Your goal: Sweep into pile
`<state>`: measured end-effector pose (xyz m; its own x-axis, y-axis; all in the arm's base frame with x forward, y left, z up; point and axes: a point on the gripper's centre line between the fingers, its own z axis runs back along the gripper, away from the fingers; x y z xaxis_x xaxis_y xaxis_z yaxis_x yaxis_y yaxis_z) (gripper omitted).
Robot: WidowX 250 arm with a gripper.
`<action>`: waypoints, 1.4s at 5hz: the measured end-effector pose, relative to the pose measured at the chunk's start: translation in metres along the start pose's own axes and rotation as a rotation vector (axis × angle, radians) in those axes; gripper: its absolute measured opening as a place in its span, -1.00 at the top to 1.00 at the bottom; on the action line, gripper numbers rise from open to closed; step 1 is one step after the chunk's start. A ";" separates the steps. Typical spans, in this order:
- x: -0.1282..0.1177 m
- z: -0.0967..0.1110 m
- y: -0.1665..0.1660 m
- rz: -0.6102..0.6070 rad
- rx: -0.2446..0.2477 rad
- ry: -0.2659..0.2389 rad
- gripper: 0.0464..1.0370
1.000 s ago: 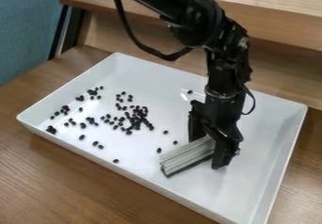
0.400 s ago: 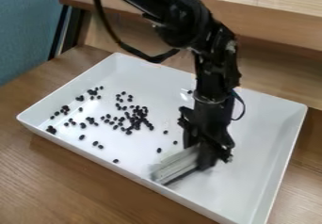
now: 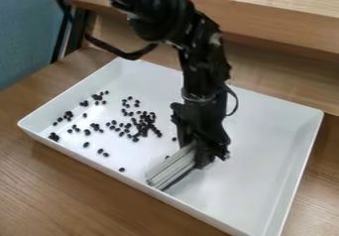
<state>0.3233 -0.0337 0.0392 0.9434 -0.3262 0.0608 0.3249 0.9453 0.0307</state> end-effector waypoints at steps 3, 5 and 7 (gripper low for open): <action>0.015 -0.013 0.015 0.027 -0.058 -0.019 0.29; 0.031 -0.015 0.008 0.007 -0.059 -0.022 0.29; 0.018 -0.016 0.030 0.032 -0.020 0.008 0.29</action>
<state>0.3513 -0.0107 0.0255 0.9537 -0.2960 0.0533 0.2960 0.9551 0.0086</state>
